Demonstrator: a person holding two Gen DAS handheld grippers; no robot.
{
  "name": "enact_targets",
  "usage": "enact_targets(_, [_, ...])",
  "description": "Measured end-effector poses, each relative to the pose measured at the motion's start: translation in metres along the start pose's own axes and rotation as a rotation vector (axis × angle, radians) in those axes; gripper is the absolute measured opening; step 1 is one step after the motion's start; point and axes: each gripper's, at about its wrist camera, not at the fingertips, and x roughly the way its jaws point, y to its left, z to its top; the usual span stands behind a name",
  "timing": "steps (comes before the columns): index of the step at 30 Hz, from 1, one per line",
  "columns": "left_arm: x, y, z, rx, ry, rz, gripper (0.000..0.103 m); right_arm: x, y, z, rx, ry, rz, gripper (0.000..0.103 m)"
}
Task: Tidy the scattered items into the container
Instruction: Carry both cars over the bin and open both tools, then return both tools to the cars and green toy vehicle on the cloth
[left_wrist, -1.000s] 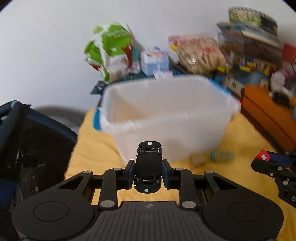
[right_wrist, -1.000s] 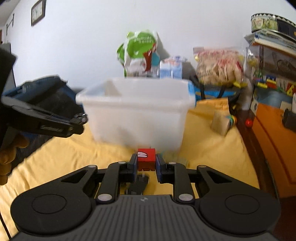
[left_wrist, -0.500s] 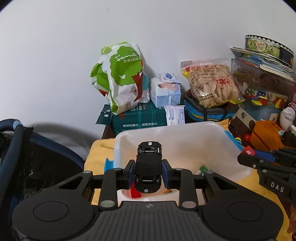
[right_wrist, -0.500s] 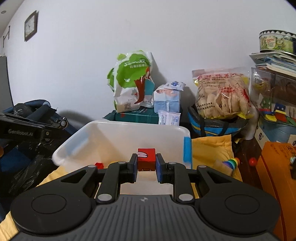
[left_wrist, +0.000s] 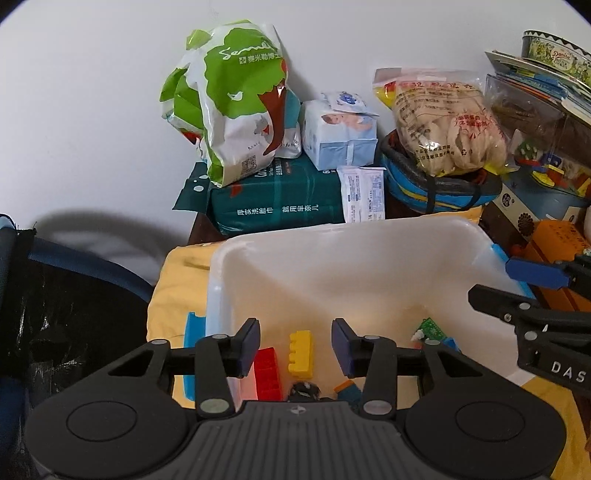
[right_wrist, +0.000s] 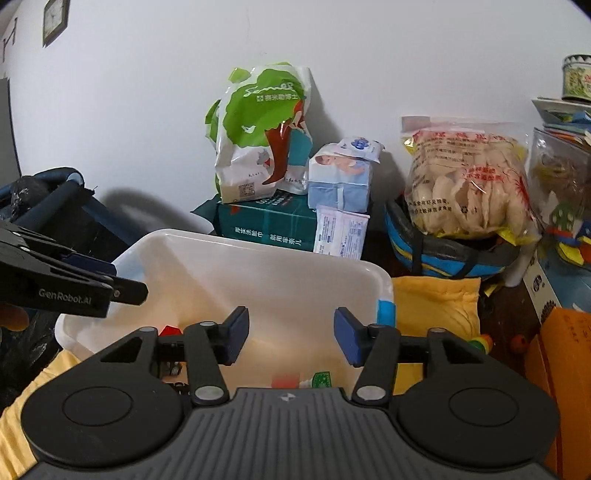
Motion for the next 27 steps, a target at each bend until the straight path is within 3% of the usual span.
enact_targets(6, [-0.008, 0.002, -0.011, -0.019, -0.024, 0.005, 0.047, -0.009, -0.007, -0.003, 0.008, -0.033, 0.021, 0.055])
enact_targets(14, [-0.043, -0.022, -0.058, 0.023, -0.094, 0.009, 0.047, -0.066, -0.016, -0.039, 0.005, -0.133, 0.04, 0.055])
enact_targets(21, [-0.064, -0.054, -0.091, 0.088, -0.119, 0.004, 0.051, -0.085, -0.022, -0.087, 0.001, -0.068, 0.041, 0.055])
enact_targets(27, [-0.049, -0.075, -0.121, 0.105, -0.044, 0.005, 0.051, -0.087, -0.02, -0.117, 0.003, -0.009, 0.045, 0.055])
